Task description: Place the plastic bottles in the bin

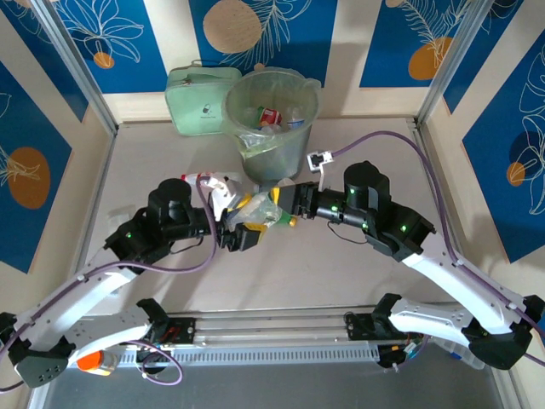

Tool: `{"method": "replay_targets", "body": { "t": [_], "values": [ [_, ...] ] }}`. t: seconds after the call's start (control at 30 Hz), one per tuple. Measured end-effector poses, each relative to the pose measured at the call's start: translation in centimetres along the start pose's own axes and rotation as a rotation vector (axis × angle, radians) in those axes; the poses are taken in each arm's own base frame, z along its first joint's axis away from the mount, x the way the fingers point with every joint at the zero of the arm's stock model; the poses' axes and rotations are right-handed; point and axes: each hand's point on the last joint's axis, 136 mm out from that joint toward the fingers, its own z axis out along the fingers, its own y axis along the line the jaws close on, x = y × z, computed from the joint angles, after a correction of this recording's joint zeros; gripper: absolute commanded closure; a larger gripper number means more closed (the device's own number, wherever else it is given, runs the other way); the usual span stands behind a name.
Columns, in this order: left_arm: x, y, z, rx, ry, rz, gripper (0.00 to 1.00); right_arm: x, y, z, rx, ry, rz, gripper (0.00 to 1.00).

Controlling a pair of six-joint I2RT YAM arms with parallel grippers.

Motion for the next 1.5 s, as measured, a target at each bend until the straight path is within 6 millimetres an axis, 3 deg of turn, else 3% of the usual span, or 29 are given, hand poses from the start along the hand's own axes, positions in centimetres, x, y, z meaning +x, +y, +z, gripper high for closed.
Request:
{"method": "replay_targets", "body": {
  "t": [0.2, 0.37, 0.53, 0.73, 0.9, 1.23, 1.33, 1.5],
  "values": [
    [-2.4, 1.7, -4.3, -0.196, -0.138, 0.079, 0.07, -3.3, -0.6, -0.9, 0.060, -0.062, -0.039, 0.77],
    [-2.5, 3.4, -7.8, -0.372, -0.224, 0.139, 0.11, -8.5, -3.2, -2.4, 0.161, -0.171, -0.049, 0.77],
    [0.7, 5.9, -7.5, -0.497, -0.165, 0.147, 0.12, -14.4, -7.0, -3.2, 0.261, -0.268, -0.019, 0.78],
    [3.4, 8.2, -5.7, -0.574, -0.060, 0.139, 0.14, -20.8, -11.2, -2.1, 0.324, -0.330, 0.003, 0.78],
    [4.7, 8.8, -4.7, -0.581, -0.014, 0.130, 0.14, -24.3, -14.6, 0.5, 0.335, -0.340, 0.017, 0.79],
    [4.8, 9.1, -4.4, -0.590, -0.012, 0.130, 0.13, -29.2, -20.0, 9.1, 0.319, -0.352, 0.023, 0.78],
    [4.9, 9.2, -4.5, -0.599, -0.010, 0.137, 0.13, -29.6, -20.7, 12.5, 0.330, -0.348, -0.033, 0.78],
    [5.0, 9.3, -4.6, -0.607, -0.009, 0.141, 0.12, -27.9, -22.4, 17.2, 0.368, -0.312, -0.075, 0.79]
  ]
}}
